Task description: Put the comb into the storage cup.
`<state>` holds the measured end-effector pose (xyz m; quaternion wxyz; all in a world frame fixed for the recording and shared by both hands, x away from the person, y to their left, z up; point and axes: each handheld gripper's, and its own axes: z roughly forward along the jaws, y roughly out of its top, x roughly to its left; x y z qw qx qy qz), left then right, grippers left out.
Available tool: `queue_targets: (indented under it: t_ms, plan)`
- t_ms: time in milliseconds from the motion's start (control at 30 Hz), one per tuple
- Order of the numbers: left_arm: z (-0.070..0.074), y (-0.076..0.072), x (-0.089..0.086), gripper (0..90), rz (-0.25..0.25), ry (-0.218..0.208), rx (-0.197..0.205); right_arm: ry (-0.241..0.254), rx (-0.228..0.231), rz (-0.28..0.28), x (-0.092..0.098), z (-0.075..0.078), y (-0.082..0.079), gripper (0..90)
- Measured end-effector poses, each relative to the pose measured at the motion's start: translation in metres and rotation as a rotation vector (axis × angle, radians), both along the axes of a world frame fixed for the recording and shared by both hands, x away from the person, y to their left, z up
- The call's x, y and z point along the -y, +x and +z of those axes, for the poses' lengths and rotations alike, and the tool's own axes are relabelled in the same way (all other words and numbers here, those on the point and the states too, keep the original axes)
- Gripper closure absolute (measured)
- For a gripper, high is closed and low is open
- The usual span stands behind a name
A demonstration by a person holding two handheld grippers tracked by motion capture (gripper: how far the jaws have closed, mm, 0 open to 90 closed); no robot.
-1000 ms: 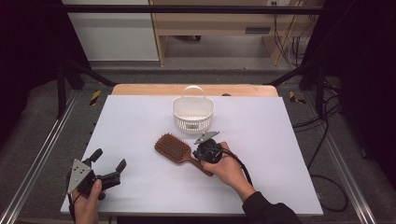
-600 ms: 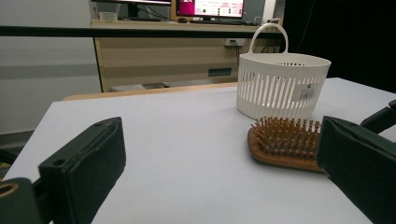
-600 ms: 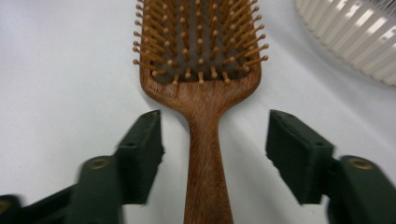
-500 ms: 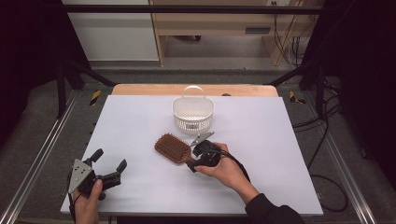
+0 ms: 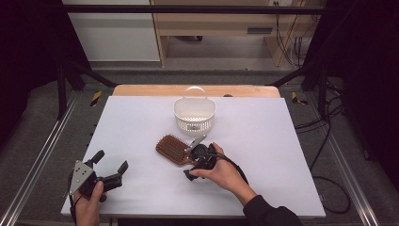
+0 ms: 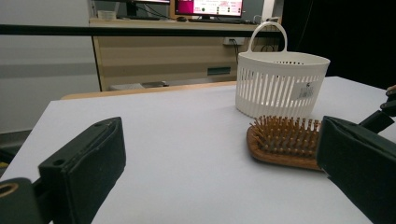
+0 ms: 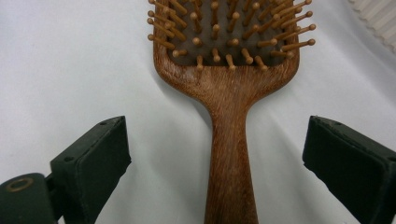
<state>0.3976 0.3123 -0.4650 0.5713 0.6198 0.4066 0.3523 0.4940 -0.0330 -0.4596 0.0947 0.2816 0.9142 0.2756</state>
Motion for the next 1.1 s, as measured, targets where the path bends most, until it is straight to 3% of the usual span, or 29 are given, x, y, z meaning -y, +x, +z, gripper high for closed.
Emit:
queue_targets:
  t_ms: [200,533,933,1100]
  plan:
    - [0.000,0.000,0.000,1.8,-0.001,0.000,-0.001,-0.010,-0.019,-0.022,-0.004,0.001,0.004,16.0]
    - [0.000,0.000,0.001,1.8,-0.002,0.001,-0.001,-0.028,-0.055,-0.044,-0.005,0.000,0.009,44.2]
    - [0.000,0.001,0.001,1.8,-0.003,0.001,0.000,-0.062,-0.059,-0.049,-0.006,0.001,0.012,59.2]
    - [0.000,0.001,0.002,1.8,-0.007,0.003,-0.002,-0.093,-0.077,-0.024,-0.009,0.003,0.016,64.0]
